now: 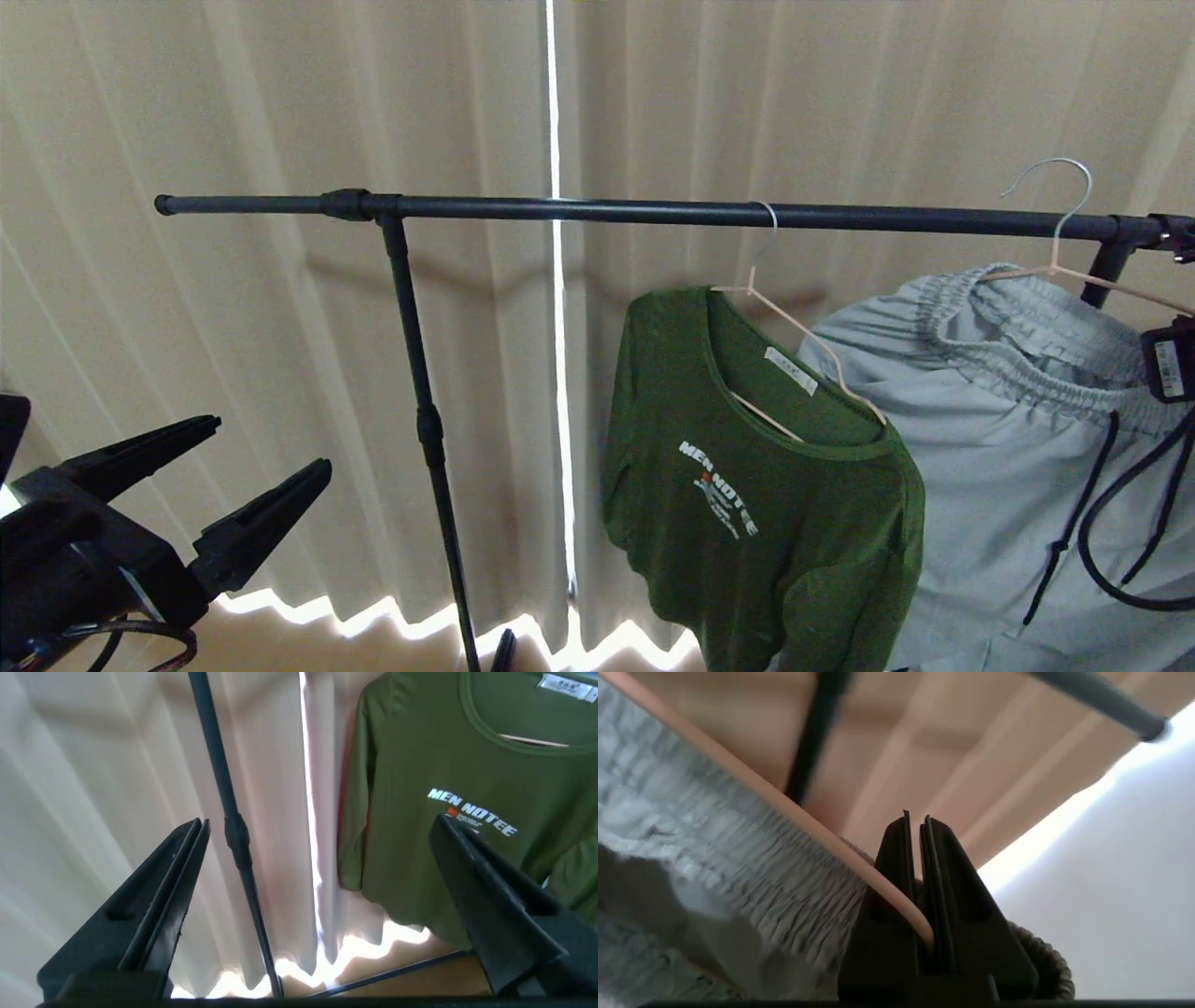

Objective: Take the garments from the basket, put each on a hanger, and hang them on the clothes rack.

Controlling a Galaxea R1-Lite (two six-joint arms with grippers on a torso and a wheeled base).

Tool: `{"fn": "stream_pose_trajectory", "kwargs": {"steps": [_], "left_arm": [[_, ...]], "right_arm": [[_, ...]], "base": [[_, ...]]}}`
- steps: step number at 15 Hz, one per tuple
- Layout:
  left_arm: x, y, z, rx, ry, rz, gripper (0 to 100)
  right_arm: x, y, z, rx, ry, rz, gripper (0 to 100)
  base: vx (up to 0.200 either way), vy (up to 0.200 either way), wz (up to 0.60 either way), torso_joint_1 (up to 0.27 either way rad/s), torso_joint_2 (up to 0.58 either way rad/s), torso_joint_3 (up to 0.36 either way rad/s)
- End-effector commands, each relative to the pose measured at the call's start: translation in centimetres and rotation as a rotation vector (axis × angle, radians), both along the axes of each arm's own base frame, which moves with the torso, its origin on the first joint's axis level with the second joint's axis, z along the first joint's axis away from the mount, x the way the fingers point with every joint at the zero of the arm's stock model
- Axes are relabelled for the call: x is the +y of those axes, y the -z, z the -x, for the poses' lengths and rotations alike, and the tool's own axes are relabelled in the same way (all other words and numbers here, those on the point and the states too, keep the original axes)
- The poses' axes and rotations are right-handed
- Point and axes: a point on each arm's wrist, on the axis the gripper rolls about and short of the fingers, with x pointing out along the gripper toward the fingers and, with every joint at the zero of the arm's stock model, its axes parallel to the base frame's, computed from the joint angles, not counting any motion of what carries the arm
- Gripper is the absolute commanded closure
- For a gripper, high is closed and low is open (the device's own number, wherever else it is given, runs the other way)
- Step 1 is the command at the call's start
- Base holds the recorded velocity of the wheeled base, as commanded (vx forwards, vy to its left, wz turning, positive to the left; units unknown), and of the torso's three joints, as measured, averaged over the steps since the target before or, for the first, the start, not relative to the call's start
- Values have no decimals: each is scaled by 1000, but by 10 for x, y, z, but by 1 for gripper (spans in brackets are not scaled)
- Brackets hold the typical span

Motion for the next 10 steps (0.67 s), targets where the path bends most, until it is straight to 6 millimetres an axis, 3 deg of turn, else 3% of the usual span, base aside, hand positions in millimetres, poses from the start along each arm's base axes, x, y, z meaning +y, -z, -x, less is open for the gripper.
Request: {"fn": "stream_pose_trajectory", "kwargs": {"steps": [1,3,10], "left_arm": [[0,0,1,-3,-1,1,0],[1,-1,2,-10,-1,3,0],[1,0,3,-8,-1,1,0]], "right_arm": [[4,17,-32,35,37,15,100],[6,25,-44,27,71,27,100],[20,35,-42,64,24,30,100]], "base": [[0,0,0,0,0,0],[0,0,0,0,0,0],[0,0,0,0,0,0]]}}
